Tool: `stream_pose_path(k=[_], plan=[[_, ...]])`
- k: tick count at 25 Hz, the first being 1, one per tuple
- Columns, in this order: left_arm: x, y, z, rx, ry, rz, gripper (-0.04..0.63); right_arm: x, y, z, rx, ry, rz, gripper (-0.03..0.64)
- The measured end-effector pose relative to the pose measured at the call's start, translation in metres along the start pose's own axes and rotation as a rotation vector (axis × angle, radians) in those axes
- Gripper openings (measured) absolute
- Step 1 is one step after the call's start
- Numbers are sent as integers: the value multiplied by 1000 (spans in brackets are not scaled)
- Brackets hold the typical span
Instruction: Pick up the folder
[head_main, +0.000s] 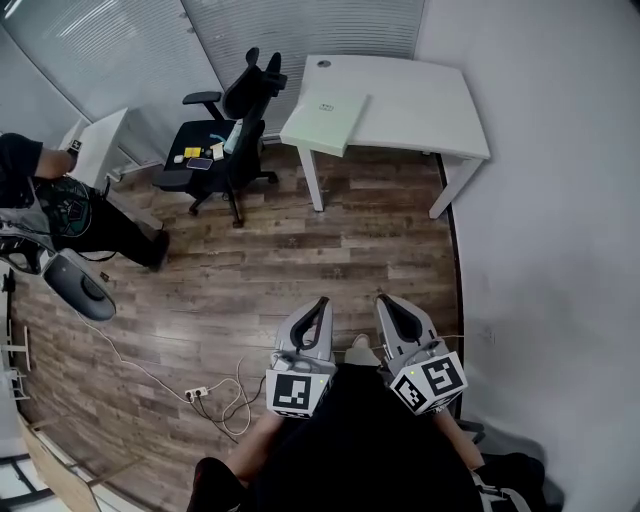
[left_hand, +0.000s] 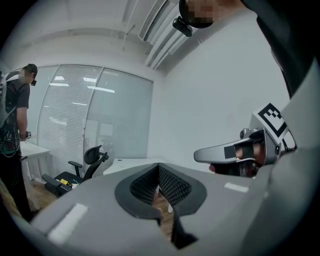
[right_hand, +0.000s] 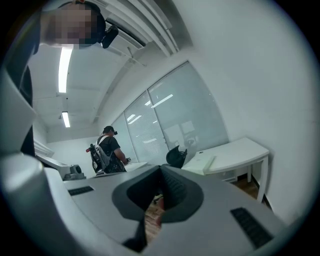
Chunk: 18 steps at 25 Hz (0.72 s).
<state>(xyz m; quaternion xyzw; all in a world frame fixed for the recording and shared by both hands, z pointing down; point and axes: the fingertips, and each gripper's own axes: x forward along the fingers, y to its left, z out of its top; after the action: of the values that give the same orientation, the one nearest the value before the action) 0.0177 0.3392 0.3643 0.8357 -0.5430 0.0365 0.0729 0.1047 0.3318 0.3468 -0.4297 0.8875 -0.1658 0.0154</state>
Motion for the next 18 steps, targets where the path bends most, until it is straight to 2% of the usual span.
stream_pose_path(k=[6,10,18], plan=[[17,-14,-3,8,-13,-10,5,-7,-19,2,9,-2,-6,-2],[25,-28,-7,-32,8,-7,5,-18,-31,1,75,-19,3,-2],[50,-26,-9,10,-9,-32,5,-13,-48,7,65,-26,-1,-2]])
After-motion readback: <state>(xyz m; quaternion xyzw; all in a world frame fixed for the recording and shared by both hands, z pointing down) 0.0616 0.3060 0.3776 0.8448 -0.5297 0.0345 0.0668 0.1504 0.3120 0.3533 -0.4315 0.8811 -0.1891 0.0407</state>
